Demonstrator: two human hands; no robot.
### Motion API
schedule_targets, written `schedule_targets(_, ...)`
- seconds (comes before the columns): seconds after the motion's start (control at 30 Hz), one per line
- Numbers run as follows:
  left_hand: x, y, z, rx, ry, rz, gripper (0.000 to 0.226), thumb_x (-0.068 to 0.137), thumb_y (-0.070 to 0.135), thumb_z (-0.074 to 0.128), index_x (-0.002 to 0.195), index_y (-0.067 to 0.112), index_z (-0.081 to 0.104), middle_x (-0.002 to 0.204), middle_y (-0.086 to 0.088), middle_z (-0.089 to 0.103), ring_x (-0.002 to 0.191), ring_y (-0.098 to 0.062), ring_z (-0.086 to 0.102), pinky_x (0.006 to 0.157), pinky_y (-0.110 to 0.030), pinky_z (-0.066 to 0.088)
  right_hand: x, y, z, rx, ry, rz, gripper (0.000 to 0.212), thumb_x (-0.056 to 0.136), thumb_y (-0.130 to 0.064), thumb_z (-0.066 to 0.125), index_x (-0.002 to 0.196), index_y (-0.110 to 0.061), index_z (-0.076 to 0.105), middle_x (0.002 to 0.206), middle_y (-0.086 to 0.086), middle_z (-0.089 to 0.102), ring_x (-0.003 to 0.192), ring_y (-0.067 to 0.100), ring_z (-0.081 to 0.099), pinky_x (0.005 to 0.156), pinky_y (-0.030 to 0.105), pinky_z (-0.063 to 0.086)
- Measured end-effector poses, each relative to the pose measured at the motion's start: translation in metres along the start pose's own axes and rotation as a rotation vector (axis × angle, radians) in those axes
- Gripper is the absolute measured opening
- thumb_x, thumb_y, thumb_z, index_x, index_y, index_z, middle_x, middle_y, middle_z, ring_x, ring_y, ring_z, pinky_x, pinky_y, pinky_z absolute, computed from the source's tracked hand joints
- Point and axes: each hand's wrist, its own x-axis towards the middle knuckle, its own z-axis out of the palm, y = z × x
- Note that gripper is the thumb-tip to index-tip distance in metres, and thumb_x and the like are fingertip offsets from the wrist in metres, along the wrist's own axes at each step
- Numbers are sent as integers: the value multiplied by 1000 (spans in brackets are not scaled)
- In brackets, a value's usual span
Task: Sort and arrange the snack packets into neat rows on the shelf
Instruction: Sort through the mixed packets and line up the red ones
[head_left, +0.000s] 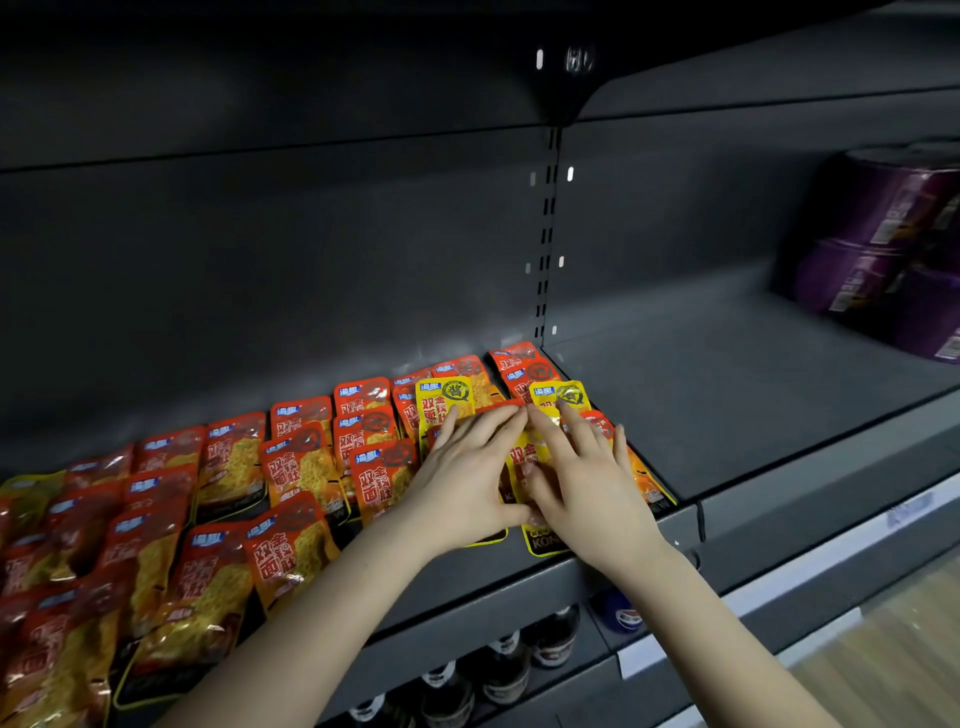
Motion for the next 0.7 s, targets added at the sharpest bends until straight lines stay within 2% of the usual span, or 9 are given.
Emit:
schedule_targets(0.1, 2, 2, 0, -68, 2, -12, 103, 77, 39, 70, 151, 25, 1, 155, 15, 2, 144, -13, 8, 118, -34, -9, 1, -1, -2, 50, 19, -7, 68, 83, -50, 17, 147, -26, 21, 141, 12, 40, 132, 27, 36, 113, 50, 14)
schedule_targets(0.2, 2, 5, 0, -187, -11, -25, 100, 79, 24, 70, 151, 26, 0, 154, 21, -1, 144, -18, 9, 119, -37, 11, -1, -5, -4, 134, 78, -28, 62, 87, -38, 34, 145, -17, 29, 129, 13, 46, 116, 31, 48, 103, 44, 36)
schedule_targets(0.3, 1, 9, 1, -300, 7, -18, 99, 79, 11, 69, 152, 25, 3, 153, 22, -1, 141, -9, 17, 110, -14, 18, -4, -8, -10, 240, 63, -19, 62, 90, -22, 49, 147, -22, 24, 133, 9, 37, 96, 28, 57, 83, 34, 46)
schedule_targets(0.37, 0, 10, 1, -334, 13, -28, 97, 80, 7, 68, 152, 24, 5, 154, 19, -1, 138, -6, 22, 98, -3, 16, -5, -8, -13, 304, 51, -9, 65, 90, -17, 51, 147, -27, 22, 131, 6, 36, 90, 24, 57, 78, 35, 48)
schedule_targets(0.4, -2, 10, 1, -345, 17, -34, 95, 81, 6, 67, 152, 23, 6, 154, 18, 0, 135, -7, 28, 95, -1, 17, -6, -8, -14, 333, 55, -13, 65, 90, -15, 52, 146, -28, 22, 128, 5, 38, 91, 23, 57, 78, 36, 49)
schedule_targets(0.5, -5, 10, -4, -399, 47, -51, 92, 82, 4, 67, 151, 24, 9, 154, 17, 5, 120, -13, 46, 99, -13, 36, -3, -11, -18, 382, 66, -36, 65, 89, -8, 52, 145, -28, 26, 126, 4, 41, 100, 24, 55, 82, 39, 48)
schedule_targets(0.57, -8, 8, -8, -437, 73, -74, 92, 83, 3, 67, 151, 26, 10, 153, 19, 5, 99, -15, 58, 90, -21, 46, 0, -15, -20, 371, 75, -70, 66, 88, -6, 51, 145, -28, 26, 127, 4, 41, 100, 26, 56, 82, 43, 49)
schedule_targets(0.63, -11, 5, -15, -443, 107, -92, 92, 82, 2, 66, 151, 27, 11, 152, 22, 5, 88, -14, 59, 85, -21, 48, 5, -24, -25, 352, 80, -85, 67, 88, -6, 50, 146, -30, 25, 129, 5, 39, 99, 29, 57, 81, 46, 49)
schedule_targets(0.7, -14, -1, -24, -433, 160, -96, 92, 81, -1, 66, 150, 27, 12, 153, 18, 7, 87, -12, 58, 84, -20, 48, 12, -35, -31, 339, 89, -108, 67, 89, -5, 49, 146, -30, 24, 133, 6, 36, 105, 31, 54, 84, 47, 48)
